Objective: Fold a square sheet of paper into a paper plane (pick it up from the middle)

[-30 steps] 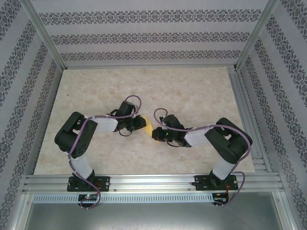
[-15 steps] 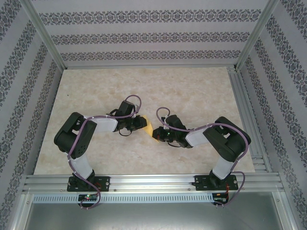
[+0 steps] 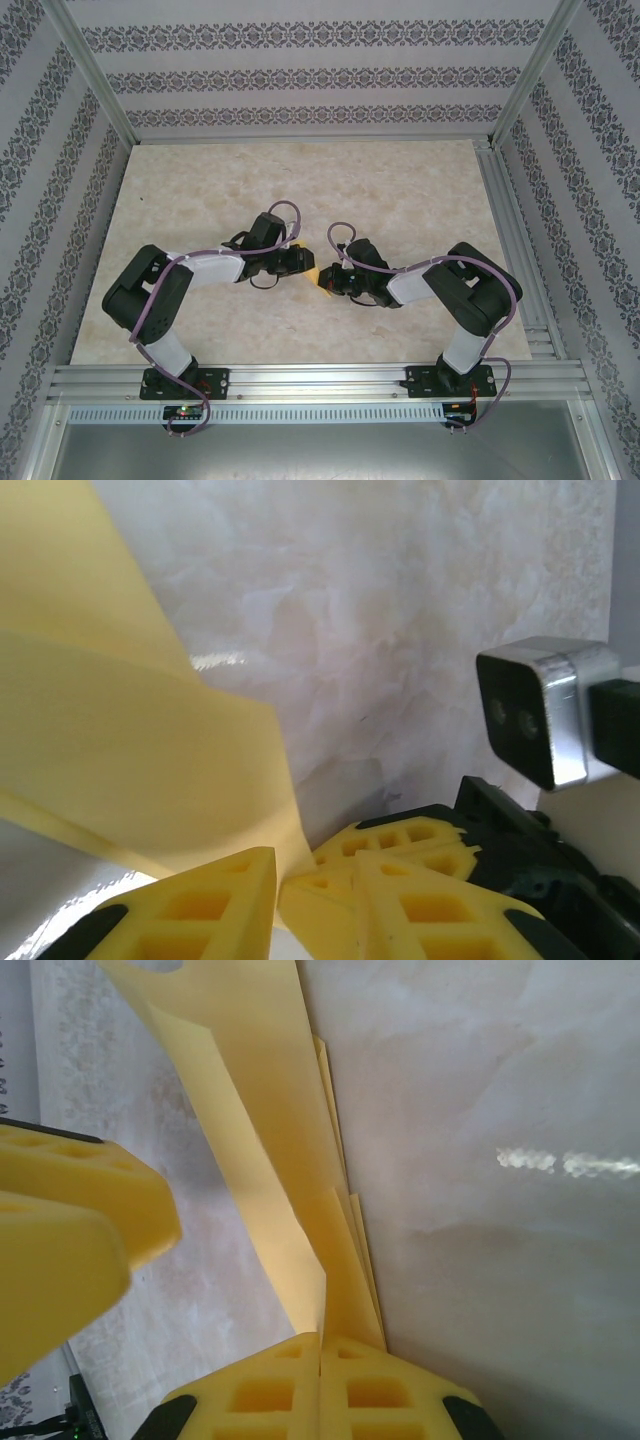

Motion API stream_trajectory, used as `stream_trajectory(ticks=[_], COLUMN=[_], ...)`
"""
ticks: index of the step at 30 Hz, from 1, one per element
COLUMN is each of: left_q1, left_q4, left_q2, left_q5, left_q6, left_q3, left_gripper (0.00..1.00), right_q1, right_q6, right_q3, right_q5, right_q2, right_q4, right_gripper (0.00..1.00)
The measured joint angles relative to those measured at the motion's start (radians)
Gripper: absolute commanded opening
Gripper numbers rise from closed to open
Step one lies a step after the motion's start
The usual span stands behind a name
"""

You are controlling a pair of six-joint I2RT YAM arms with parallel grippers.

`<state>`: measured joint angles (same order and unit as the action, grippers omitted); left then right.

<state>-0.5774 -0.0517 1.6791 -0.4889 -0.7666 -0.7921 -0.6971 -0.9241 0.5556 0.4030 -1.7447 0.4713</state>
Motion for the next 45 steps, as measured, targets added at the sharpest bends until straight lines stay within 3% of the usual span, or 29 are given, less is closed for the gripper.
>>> stream_trajectory(ticks=[19, 33, 45], left_q1=[-0.002, -0.014, -0.014], left_q4=[-0.011, 0.05, 0.06], left_q2=[0.083, 0.1, 0.103], left_q5=[0.0, 0.043, 0.049], left_q6=[-0.002, -0.024, -0.027], left_q3=[-0.001, -0.04, -0.045], left_gripper=[0.21, 0.2, 0.19], right_q1=[0.013, 0.013, 0.013], right_q6=[-0.003, 0.01, 0.04], right_q3=[0.008, 0.027, 0.024], right_q5=[0.036, 0.04, 0.037], right_q2=[-0.011, 0.017, 0.052], right_q4=[-0.003, -0.077, -0.173], right_gripper=[0.0, 0.16, 0.06])
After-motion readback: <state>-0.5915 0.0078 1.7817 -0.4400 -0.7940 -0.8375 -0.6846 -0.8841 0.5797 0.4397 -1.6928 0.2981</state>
